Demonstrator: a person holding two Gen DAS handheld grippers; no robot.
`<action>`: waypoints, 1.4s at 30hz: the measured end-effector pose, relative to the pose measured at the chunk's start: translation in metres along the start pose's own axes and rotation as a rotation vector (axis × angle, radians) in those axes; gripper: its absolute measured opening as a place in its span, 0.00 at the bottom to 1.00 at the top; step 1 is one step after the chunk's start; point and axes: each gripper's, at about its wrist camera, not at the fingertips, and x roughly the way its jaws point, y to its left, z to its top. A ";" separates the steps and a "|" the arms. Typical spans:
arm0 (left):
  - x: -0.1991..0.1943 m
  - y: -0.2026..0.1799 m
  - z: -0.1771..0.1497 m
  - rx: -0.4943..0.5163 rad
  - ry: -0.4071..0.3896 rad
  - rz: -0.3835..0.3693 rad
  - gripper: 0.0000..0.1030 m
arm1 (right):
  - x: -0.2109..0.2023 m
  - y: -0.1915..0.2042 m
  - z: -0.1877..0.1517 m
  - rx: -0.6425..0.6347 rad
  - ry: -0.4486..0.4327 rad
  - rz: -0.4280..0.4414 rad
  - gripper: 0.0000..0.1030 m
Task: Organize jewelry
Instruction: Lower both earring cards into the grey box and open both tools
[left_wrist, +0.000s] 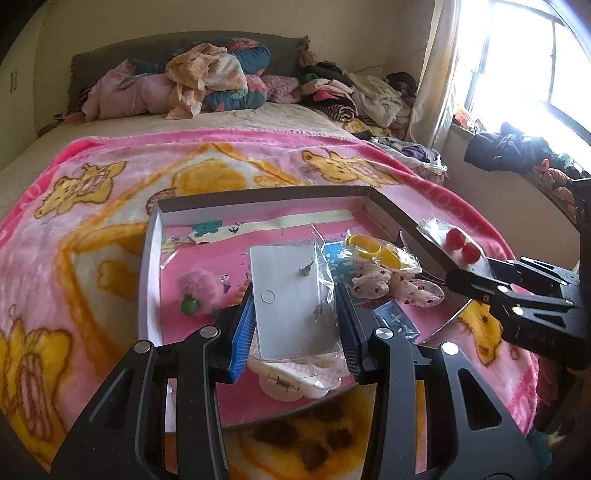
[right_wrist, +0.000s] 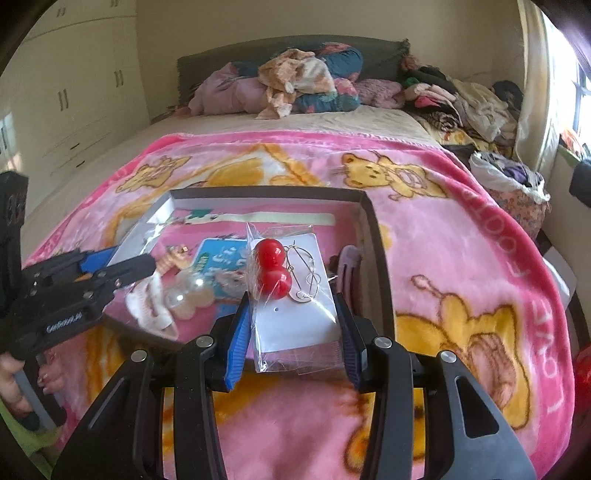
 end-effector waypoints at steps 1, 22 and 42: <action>0.002 -0.001 0.000 0.002 0.002 0.001 0.31 | 0.003 -0.002 0.001 0.004 0.004 -0.002 0.40; 0.036 -0.003 0.006 0.001 0.039 0.014 0.32 | 0.039 -0.012 0.005 0.020 0.041 0.049 0.41; 0.038 0.004 0.003 -0.014 0.048 0.032 0.32 | 0.023 -0.002 -0.009 -0.011 0.030 0.065 0.48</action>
